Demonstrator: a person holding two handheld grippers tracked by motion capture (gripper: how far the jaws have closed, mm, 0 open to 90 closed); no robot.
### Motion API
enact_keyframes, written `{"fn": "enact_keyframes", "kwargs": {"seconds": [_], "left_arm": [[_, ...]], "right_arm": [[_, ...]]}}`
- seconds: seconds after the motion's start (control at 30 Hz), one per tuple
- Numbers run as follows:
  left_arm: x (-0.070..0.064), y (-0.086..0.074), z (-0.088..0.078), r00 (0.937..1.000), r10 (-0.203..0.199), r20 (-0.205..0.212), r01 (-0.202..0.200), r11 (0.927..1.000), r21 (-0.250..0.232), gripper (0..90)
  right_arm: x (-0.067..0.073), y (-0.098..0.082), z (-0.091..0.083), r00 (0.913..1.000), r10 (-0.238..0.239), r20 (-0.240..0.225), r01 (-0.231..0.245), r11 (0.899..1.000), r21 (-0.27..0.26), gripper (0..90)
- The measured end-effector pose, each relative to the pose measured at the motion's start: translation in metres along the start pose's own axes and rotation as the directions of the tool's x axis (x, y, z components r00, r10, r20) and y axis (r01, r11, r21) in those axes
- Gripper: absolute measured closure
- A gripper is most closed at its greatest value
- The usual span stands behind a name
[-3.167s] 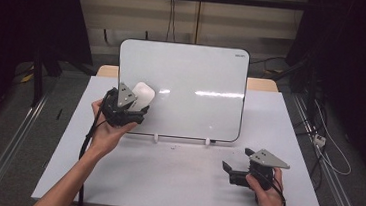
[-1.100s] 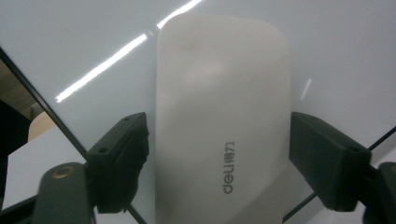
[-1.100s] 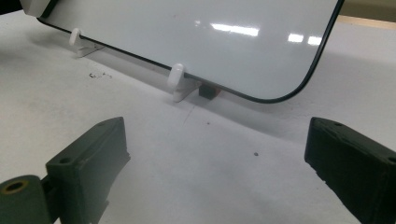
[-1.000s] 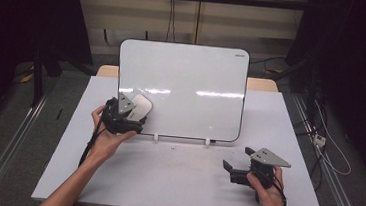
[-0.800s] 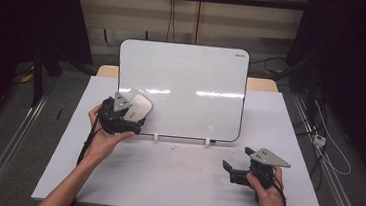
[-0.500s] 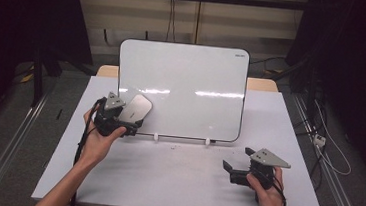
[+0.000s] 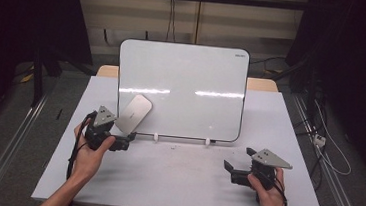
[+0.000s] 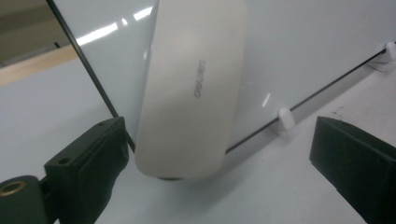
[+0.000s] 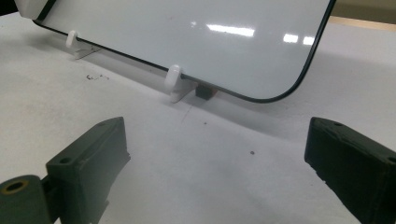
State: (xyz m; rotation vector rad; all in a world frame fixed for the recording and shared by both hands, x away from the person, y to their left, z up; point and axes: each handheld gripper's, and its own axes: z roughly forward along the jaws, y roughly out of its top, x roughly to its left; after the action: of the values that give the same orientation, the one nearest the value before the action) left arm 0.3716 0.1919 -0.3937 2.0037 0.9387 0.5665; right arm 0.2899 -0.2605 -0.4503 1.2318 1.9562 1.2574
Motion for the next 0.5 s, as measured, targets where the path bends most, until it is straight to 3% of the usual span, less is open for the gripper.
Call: {"fn": "enact_keyframes", "kwargs": {"seconds": [0.27, 0.37, 0.5], "left_arm": [[-0.002, -0.021, -0.013, 0.9997, -0.025, -0.002, 0.025, 0.9993, -0.026, 4.4], [0.0, -0.028, -0.015, 0.9994, -0.029, 0.019, 0.03, 0.9993, -0.022, 4.4], [0.0, -0.037, -0.015, 0.9993, -0.037, -0.011, 0.036, 0.998, -0.052, 4.4]], "right_arm": [[0.001, 0.0, 0.001, 1.0, 0.0, -0.001, 0.0, 1.0, 0.002, 5.9], [0.001, 0.0, 0.002, 1.0, 0.006, -0.001, -0.006, 1.0, 0.003, 5.9], [0.001, 0.0, 0.002, 1.0, 0.001, -0.002, -0.001, 1.0, 0.006, 5.9]]}}
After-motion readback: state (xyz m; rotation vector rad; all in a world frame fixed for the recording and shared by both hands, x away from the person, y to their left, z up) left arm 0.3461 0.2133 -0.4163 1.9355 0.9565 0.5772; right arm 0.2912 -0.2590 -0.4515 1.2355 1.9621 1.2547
